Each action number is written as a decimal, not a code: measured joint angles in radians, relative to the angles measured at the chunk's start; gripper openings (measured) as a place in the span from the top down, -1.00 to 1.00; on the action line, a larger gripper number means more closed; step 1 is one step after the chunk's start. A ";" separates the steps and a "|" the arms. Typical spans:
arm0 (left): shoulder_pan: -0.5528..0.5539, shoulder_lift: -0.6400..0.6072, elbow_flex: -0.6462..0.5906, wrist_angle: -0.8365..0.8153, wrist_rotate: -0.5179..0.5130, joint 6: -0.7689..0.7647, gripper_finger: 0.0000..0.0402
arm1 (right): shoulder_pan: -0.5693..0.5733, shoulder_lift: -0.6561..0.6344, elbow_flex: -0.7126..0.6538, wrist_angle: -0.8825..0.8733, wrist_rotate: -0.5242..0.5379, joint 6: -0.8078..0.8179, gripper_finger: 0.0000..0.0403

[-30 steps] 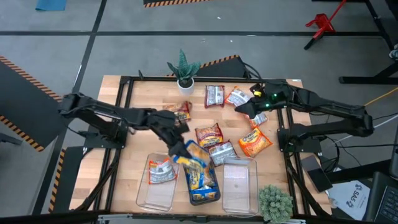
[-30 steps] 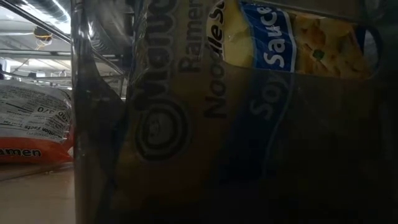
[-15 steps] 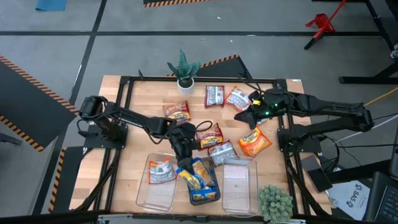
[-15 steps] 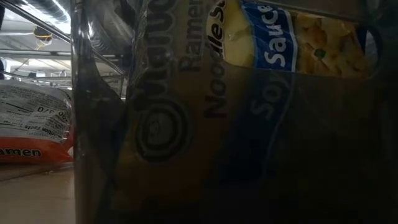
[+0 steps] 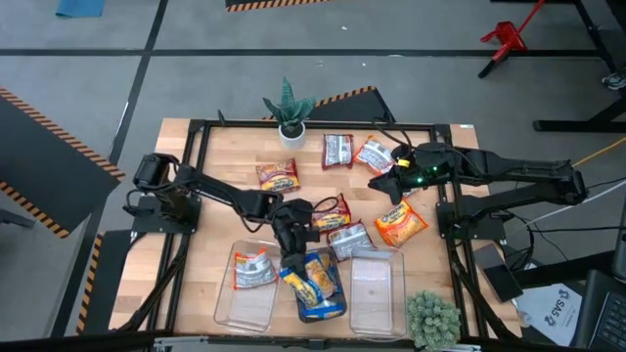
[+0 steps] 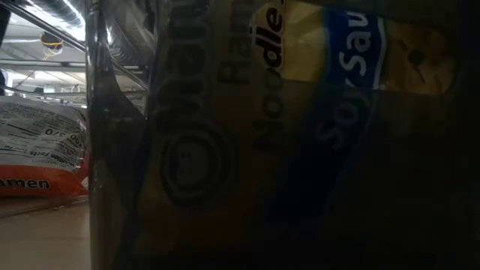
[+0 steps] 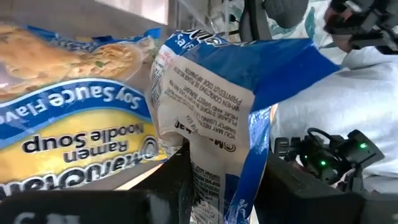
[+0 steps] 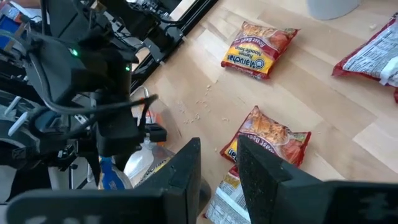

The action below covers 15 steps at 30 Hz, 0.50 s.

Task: Sort Maruchan noodles
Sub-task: Put the blue noodle pack into the black bin

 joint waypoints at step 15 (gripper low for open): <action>0.000 0.020 0.000 0.002 -0.169 0.045 0.03 | 0.000 0.000 0.000 0.000 -0.017 -0.029 0.56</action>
